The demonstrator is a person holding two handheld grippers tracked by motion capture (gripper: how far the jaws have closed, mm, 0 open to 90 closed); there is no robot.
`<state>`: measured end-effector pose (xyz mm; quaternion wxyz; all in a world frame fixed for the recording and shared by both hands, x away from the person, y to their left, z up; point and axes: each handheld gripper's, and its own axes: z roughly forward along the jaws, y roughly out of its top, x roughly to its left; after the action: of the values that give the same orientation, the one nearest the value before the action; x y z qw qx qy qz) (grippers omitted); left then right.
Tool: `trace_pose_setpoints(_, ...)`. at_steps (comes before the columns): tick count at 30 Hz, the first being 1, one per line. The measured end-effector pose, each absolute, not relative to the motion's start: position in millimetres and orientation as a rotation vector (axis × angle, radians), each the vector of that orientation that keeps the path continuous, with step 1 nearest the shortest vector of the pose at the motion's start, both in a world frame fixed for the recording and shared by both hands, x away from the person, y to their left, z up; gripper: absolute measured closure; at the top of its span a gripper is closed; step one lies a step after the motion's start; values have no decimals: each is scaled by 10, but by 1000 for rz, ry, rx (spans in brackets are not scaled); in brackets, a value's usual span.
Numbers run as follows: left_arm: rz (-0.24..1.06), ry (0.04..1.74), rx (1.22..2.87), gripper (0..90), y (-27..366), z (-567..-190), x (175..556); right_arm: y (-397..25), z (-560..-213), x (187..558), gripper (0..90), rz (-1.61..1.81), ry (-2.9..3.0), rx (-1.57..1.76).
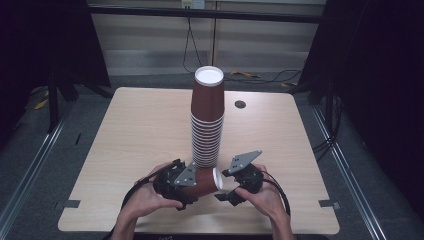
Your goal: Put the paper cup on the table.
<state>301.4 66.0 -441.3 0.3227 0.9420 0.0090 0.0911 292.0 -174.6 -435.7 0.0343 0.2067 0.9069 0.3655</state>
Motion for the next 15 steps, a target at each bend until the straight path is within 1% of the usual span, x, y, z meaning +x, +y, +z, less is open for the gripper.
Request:
trace_pose_setpoints(4, 250, 5, 2517, 144, 631, -4402, 3006, -1705, -4381, 2927, 187, 1073, 2826, 617)
trace_pose_setpoints(8, 250, -5, 2524, 144, 609, -4401, 3003, -1682, -4388, 2938, 189, 1057, 2843, 617)
trace_pose_setpoints(15, 217, -14, 2548, 144, 534, -4430, 2992, -1620, -4359, 2973, 191, 1003, 2895, 593)
